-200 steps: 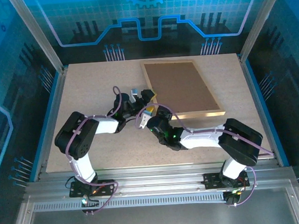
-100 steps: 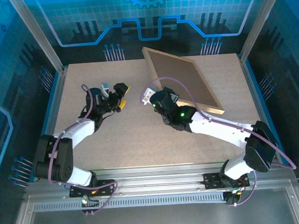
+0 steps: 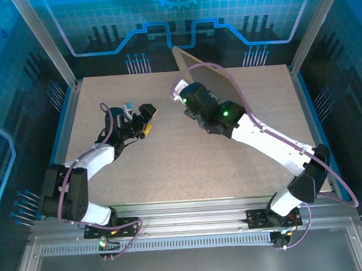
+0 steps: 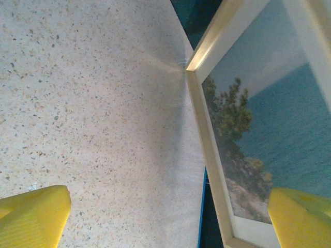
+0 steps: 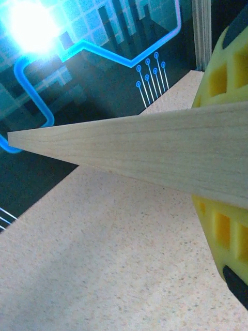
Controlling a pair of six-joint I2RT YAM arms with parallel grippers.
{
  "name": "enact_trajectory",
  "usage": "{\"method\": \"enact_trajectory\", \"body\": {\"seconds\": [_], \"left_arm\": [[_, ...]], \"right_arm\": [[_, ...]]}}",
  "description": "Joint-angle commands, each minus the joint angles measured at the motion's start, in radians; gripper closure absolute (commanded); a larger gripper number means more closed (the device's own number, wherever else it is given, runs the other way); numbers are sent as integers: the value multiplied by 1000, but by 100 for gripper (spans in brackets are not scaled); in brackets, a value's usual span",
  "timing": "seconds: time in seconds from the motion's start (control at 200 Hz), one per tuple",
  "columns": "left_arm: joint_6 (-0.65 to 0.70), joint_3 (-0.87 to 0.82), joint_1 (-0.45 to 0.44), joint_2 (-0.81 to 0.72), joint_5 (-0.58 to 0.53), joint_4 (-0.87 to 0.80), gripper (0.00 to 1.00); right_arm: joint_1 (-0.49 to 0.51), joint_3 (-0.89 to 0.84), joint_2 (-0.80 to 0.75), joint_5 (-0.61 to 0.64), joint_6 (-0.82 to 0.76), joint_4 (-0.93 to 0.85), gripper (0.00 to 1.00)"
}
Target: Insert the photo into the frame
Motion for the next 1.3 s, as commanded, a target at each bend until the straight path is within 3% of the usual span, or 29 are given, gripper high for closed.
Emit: {"method": "enact_trajectory", "body": {"seconds": [0.0, 0.255, 0.37, 0.58, 0.705, 0.8, 1.001, 1.296], "left_arm": [[-23, -26, 4, 27, 23, 51, 1], [-28, -51, 4, 4, 5, 56, 1], [-33, -55, 4, 0, 4, 59, 1], [-34, -52, 2, 2, 1, 60, 1], [-35, -51, 2, 3, -2, 60, 1], [-37, -53, 1, 2, -7, 61, 1], [-36, -58, 1, 4, -9, 62, 1], [-34, -62, 1, 11, -16, 62, 1]], "right_arm": [[-73, 77, -28, -307, 271, -88, 100], [-231, 4, -139, -449, 408, -60, 100], [-301, -138, -232, -469, 488, 8, 100], [-518, -431, -395, -722, 696, 176, 100], [-575, -531, -438, -744, 765, 219, 100], [-613, -600, -457, -743, 821, 255, 100], [-715, -712, -441, -880, 939, 373, 100], [-771, -834, -345, -984, 991, 491, 100]]}}
